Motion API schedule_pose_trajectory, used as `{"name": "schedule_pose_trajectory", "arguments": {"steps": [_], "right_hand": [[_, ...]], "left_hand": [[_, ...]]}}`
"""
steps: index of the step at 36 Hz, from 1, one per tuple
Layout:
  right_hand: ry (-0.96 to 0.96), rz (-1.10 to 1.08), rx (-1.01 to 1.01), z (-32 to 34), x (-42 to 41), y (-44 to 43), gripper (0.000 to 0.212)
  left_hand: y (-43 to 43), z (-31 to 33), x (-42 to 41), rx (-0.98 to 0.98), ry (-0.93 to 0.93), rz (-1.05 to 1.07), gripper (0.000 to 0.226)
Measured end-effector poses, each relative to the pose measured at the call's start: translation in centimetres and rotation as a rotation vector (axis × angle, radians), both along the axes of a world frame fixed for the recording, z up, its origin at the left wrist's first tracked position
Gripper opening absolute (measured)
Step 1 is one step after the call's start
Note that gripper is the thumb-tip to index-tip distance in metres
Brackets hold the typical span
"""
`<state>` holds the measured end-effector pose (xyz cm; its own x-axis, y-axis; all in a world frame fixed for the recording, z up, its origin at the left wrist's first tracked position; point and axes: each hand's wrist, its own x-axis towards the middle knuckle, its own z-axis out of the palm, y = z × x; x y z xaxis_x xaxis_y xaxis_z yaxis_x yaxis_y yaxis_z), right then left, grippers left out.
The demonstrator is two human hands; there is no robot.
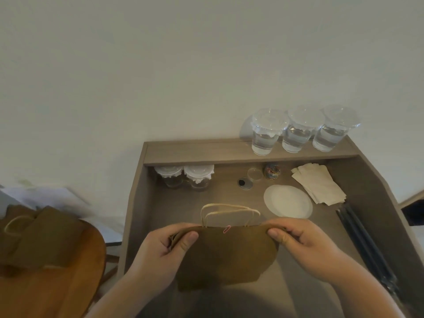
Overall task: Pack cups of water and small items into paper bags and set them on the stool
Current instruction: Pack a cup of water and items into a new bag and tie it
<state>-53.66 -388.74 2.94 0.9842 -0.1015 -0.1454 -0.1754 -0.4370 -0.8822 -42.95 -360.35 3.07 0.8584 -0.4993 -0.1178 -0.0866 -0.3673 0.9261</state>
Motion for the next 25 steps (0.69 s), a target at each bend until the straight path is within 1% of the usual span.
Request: {"name": "schedule_pose_trajectory", "arguments": {"steps": [4, 6, 7, 8, 11, 12, 14, 16, 18, 19, 21, 23, 25], "right_hand": [[-0.040, -0.001, -0.002, 0.5, -0.3, -1.2, 0.028], [-0.079, 0.003, 0.021, 0.8, -0.3, -1.9, 0.046], [-0.094, 0.030, 0.029, 1.0, -0.3, -2.2, 0.052], [-0.115, 0.059, 0.030, 1.4, -0.2, -2.4, 0.052], [-0.238, 0.167, 0.013, 3.1, 0.1, -2.8, 0.033], [-0.263, 0.206, 0.015, 3.8, 0.2, -2.7, 0.030], [-0.311, 0.292, 0.012, 5.0, 0.3, -2.7, 0.031], [-0.369, 0.376, -0.033, 5.9, 0.5, -2.1, 0.033], [-0.443, 0.433, -0.109, 6.9, 0.5, -0.8, 0.032], [-0.455, 0.460, -0.114, 7.4, 0.4, -0.1, 0.030], [-0.465, 0.516, -0.063, 8.1, 0.3, 1.4, 0.028], [-0.474, 0.567, 0.005, 8.1, 0.2, 3.3, 0.021], [-0.471, 0.647, 0.042, 8.4, 0.0, 6.0, 0.010]], "left_hand": [[-0.2, 0.8, -2.0, 0.007, -0.035, 0.043, 0.027], [-0.2, 1.2, -3.4, -0.005, -0.047, 0.080, 0.025], [-0.3, 1.5, -4.3, -0.014, -0.063, 0.108, 0.024], [-0.4, 1.9, -5.1, -0.019, -0.085, 0.144, 0.024], [-0.8, 2.9, -8.1, 0.006, -0.155, 0.291, 0.032], [-0.7, 3.2, -9.1, 0.021, -0.174, 0.342, 0.034], [-0.4, 3.9, -11.0, 0.068, -0.188, 0.402, 0.032], [0.4, 4.4, -13.0, 0.111, -0.204, 0.440, 0.028], [1.6, 5.1, -15.0, 0.098, -0.227, 0.521, 0.018], [2.2, 5.5, -16.2, 0.092, -0.226, 0.546, 0.014], [3.8, 6.0, -18.4, 0.097, -0.231, 0.603, 0.020], [5.6, 6.2, -20.4, 0.089, -0.201, 0.670, 0.015], [7.8, 6.6, -22.8, 0.086, -0.202, 0.744, 0.014]]}}
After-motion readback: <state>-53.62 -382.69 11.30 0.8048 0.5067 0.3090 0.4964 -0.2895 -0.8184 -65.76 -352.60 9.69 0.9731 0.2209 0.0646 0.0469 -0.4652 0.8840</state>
